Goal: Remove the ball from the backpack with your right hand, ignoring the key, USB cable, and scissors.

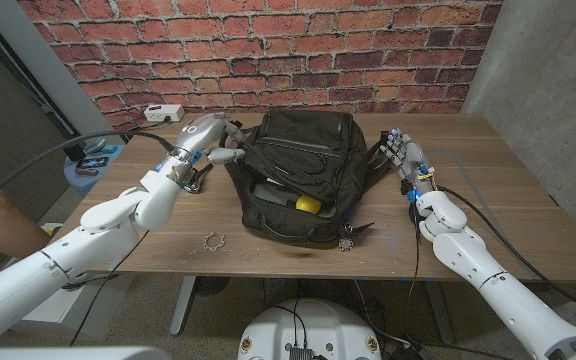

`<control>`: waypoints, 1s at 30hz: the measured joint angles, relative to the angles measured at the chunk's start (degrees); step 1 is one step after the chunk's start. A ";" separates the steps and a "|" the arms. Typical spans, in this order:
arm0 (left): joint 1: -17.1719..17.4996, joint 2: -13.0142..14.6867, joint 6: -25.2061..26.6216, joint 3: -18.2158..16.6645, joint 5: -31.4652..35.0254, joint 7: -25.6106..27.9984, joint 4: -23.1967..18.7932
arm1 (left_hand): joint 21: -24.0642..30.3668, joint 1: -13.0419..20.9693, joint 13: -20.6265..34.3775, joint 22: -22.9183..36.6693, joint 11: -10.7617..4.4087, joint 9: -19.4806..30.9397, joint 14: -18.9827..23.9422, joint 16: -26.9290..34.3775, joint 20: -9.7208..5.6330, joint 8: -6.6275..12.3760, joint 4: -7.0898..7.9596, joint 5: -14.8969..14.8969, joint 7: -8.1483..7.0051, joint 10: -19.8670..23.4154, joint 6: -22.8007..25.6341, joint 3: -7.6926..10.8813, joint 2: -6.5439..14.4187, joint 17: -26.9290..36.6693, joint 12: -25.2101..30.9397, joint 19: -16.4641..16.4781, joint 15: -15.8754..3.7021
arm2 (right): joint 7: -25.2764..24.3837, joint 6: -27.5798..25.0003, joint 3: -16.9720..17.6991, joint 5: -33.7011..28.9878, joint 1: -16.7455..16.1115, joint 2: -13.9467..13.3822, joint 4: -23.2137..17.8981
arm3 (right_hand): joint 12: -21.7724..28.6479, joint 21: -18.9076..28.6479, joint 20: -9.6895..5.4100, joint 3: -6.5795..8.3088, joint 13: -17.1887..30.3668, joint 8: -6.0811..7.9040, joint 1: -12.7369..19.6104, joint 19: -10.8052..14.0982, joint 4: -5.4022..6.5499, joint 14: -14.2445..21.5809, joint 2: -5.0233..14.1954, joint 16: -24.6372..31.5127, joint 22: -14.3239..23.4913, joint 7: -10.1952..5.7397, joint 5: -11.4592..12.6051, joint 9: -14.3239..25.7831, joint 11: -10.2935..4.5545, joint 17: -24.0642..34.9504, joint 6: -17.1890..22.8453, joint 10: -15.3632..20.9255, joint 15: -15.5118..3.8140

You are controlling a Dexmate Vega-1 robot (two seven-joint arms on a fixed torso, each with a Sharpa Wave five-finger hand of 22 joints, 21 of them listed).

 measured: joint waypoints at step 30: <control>-4.79 -3.82 0.71 -0.06 -7.02 -6.22 0.88 | -0.45 0.00 0.80 -0.01 -0.22 0.00 -0.61 0.00 0.49 -1.12 -0.01 -0.05 0.30 0.22 0.30 0.00 0.00 0.26 -0.44 -0.48 0.01 | -2.77 -3.55 -0.68 -3.42 -2.61 -4.14 -6.31 | 0.00 0.00 0.00 0.00 0.00 0.00 0.00 0.00 0.00 0.00 0.00 0.00 0.00 0.00 0.00 0.00 0.00 0.00 0.00 0.00 0.00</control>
